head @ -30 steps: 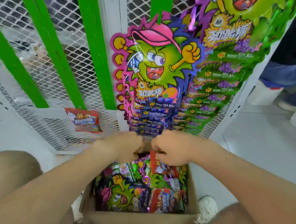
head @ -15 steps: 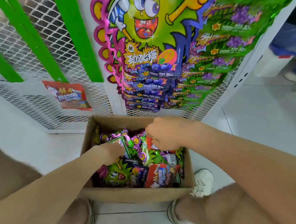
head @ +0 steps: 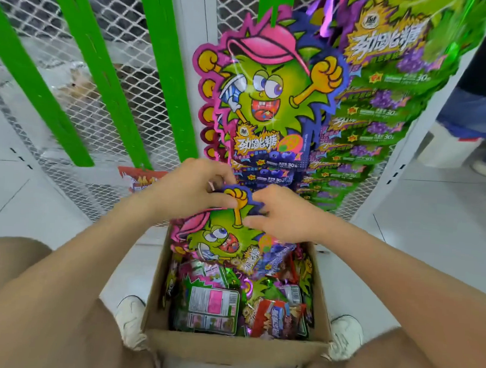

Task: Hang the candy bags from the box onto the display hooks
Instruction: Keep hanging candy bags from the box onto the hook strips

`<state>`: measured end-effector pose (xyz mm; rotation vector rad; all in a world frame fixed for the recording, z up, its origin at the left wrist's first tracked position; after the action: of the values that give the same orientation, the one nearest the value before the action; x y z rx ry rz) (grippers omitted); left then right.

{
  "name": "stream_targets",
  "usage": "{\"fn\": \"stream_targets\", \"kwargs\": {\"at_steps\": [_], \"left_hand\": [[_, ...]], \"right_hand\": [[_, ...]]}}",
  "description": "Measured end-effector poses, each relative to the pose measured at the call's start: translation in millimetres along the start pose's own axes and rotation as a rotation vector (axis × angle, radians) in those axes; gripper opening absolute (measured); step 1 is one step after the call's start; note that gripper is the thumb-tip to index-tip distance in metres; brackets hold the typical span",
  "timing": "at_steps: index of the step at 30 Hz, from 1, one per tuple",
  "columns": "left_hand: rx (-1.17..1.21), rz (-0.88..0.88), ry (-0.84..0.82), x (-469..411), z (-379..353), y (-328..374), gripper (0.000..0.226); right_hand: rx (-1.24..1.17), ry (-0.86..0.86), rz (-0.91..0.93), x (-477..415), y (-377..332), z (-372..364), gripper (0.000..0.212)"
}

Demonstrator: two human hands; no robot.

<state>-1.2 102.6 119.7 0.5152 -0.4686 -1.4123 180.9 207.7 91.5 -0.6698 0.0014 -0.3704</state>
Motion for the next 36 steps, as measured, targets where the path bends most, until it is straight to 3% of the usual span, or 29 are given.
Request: {"fn": "stream_targets", "kwargs": {"at_steps": [3, 7, 10, 14, 16, 19, 25, 28, 30, 33, 36], "left_hand": [[0.151, 0.060, 0.256, 7, 28, 4, 0.025], [0.449, 0.156, 0.255, 9, 38, 4, 0.017], [0.504, 0.122, 0.278, 8, 40, 20, 0.044], [0.476, 0.026, 0.291, 1, 56, 53, 0.025], [0.472, -0.003, 0.336, -1, 68, 70, 0.025], [0.430, -0.072, 0.412, -5, 86, 93, 0.027], [0.401, -0.128, 0.743, -40, 127, 116, 0.022], [0.417, -0.151, 0.734, -58, 139, 129, 0.056], [0.460, -0.161, 0.705, -67, 145, 133, 0.067], [0.516, -0.153, 0.647, -74, 148, 134, 0.057], [0.520, -0.123, 0.613, -79, 145, 136, 0.030]], "right_hand": [[-0.261, 0.133, -0.064, 8, -3, 21, 0.024], [-0.359, 0.316, -0.170, 21, 5, 41, 0.046], [-0.265, 0.480, -0.088, 25, -5, 51, 0.027], [0.059, 0.895, 0.202, 43, -47, 69, 0.045], [0.188, 0.958, 0.294, 44, -62, 74, 0.040], [0.179, 1.022, 0.279, 39, -72, 95, 0.032], [0.164, 1.202, 0.314, 19, -91, 172, 0.023], [0.160, 1.294, 0.343, 7, -97, 198, 0.020], [0.134, 1.353, 0.346, 3, -93, 204, 0.018], [0.089, 1.437, 0.310, 2, -83, 203, 0.017], [0.105, 1.435, 0.300, -2, -80, 201, 0.019]]}}
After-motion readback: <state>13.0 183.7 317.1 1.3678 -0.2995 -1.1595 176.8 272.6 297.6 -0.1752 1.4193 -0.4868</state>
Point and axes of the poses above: each hand's wrist, its own x-axis away from the middle knuckle, its own z-axis out of the back of the hand, y = z × x, the point moved 2 cm from there along -x, towards the middle knuckle, and after that the axes turned 3 degrees about z, right-handed, at the moved point
